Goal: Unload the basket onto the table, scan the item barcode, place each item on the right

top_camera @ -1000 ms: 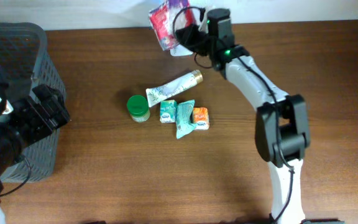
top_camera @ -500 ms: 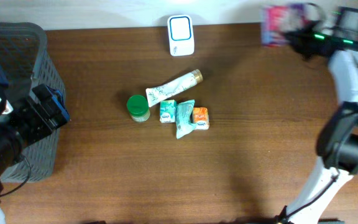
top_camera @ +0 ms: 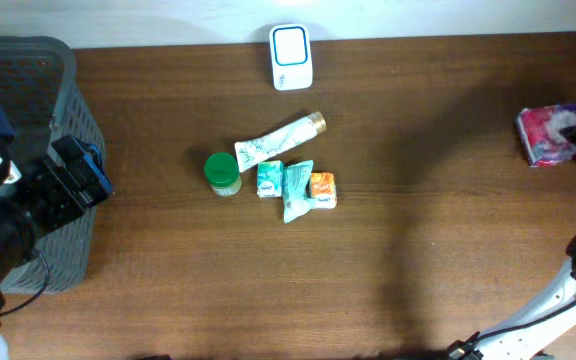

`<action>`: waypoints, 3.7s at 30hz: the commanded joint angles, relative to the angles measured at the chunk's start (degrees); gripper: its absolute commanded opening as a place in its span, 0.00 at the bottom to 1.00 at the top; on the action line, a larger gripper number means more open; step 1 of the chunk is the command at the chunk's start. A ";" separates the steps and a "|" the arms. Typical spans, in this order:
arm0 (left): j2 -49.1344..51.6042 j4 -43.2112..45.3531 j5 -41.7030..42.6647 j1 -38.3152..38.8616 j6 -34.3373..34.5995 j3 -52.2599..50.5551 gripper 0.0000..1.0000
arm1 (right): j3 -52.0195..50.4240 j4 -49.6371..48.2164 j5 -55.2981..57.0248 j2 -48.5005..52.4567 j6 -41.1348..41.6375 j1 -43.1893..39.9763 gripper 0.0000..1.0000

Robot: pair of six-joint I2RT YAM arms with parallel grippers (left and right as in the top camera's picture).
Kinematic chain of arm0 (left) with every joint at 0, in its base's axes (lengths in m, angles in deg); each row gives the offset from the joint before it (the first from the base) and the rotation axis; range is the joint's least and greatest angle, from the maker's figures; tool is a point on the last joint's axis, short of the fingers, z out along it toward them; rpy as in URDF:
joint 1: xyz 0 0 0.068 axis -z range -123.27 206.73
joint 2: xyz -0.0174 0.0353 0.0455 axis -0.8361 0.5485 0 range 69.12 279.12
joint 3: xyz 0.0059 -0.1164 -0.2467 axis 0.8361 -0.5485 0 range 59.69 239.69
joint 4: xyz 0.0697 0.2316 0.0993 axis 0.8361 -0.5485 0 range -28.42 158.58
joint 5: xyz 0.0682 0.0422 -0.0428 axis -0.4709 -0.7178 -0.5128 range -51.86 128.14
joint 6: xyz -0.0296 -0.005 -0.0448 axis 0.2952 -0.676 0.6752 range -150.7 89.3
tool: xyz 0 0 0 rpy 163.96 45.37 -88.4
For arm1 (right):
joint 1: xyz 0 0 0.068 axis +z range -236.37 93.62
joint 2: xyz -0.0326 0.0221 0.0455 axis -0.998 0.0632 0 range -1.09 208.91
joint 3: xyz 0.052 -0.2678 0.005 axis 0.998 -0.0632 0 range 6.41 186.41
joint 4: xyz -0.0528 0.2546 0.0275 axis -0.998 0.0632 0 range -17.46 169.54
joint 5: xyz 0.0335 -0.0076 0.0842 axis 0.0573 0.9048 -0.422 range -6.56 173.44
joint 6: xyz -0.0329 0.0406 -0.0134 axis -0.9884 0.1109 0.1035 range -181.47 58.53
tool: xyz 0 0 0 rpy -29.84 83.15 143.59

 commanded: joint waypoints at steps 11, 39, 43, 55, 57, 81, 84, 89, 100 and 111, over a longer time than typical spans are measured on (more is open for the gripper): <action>-0.09 -0.02 0.42 -0.37 0.57 -0.07 0.99 | 27.34 35.74 -20.13 -0.24 -6.86 8.07 0.99; -0.09 -0.02 0.42 -0.37 0.57 -0.07 0.99 | -2.45 30.36 14.10 -0.22 -6.10 64.28 0.65; -0.09 -0.02 0.42 -0.37 0.57 -0.07 0.99 | -2.45 31.56 35.63 -0.22 4.39 62.75 0.62; -0.09 -0.02 0.42 -0.37 0.57 -0.07 0.99 | 2.97 37.22 3.02 -0.24 -19.28 56.98 0.61; -0.07 -0.02 0.42 -0.37 0.57 -0.07 0.99 | 2.93 36.04 2.99 -0.22 -18.82 57.79 0.56; -0.07 -0.02 0.42 -0.37 0.57 -0.07 0.99 | 7.72 39.01 24.98 -0.24 -1.03 53.31 0.51; -0.07 -0.02 0.42 -0.37 0.57 -0.07 0.99 | 7.69 38.95 24.81 -0.24 -0.76 57.05 0.51; -0.07 -0.02 0.42 -0.37 0.57 -0.07 0.99 | 6.51 36.65 41.75 -0.22 12.61 65.48 0.50; -0.07 -0.02 0.42 -0.37 0.59 -0.07 0.99 | -5.29 23.71 48.70 -0.22 15.98 70.40 0.45; -0.07 -0.02 0.44 -0.37 0.57 -0.07 0.99 | -8.44 21.97 48.57 -0.22 15.98 70.40 0.14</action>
